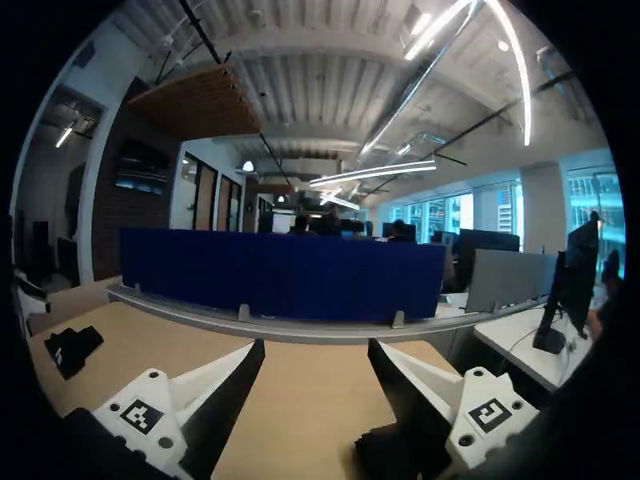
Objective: Fold towel
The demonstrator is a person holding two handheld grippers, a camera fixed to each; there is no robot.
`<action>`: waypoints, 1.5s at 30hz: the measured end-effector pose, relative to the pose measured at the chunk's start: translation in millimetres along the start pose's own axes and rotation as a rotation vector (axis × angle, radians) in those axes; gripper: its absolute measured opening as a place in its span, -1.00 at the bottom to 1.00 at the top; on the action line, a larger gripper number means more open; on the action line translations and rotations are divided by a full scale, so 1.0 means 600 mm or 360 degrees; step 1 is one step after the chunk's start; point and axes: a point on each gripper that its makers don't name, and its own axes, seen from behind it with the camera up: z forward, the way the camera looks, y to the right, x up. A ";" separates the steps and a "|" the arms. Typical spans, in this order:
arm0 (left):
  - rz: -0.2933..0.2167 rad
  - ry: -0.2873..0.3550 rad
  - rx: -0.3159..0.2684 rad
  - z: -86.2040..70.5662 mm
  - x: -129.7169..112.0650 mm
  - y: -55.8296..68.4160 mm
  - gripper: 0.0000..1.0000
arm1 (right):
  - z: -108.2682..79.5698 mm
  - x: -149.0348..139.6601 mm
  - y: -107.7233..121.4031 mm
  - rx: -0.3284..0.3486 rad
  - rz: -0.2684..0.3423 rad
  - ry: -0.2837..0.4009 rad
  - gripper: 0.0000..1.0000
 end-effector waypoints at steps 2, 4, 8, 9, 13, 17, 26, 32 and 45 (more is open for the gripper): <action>0.0009 0.0087 0.0030 0.002 0.029 -0.011 0.82 | 0.002 0.002 -0.008 0.0004 0.0000 0.0002 1.00; 0.0017 0.0165 0.0063 0.004 0.055 -0.025 0.82 | 0.003 0.004 -0.015 0.0005 0.0000 0.0003 1.00; 0.0027 0.0265 0.0142 0.012 0.090 -0.059 0.82 | 0.004 0.008 -0.030 0.0005 0.0000 0.0003 1.00; 0.0030 0.0287 0.0166 0.014 0.098 -0.070 0.82 | 0.003 0.009 -0.034 0.0006 0.0000 0.0004 1.00; 0.0033 0.0336 0.0245 0.020 0.111 -0.097 0.82 | 0.003 0.011 -0.042 -0.0007 -0.0005 0.0007 1.00; 0.0027 0.0341 0.0245 0.025 0.108 -0.100 0.82 | 0.004 0.013 -0.047 -0.0017 -0.0009 0.0008 1.00; 0.0017 0.0338 0.0203 0.030 0.097 -0.097 0.82 | 0.005 0.020 -0.053 -0.0035 0.0000 0.0012 1.00; 0.0028 0.0339 0.0187 0.037 0.093 -0.099 0.82 | 0.007 0.026 -0.060 -0.0058 0.0000 0.0021 1.00; 0.0013 0.0331 0.0194 0.064 0.032 -0.116 0.82 | 0.004 0.032 -0.081 -0.0062 0.0012 0.0023 1.00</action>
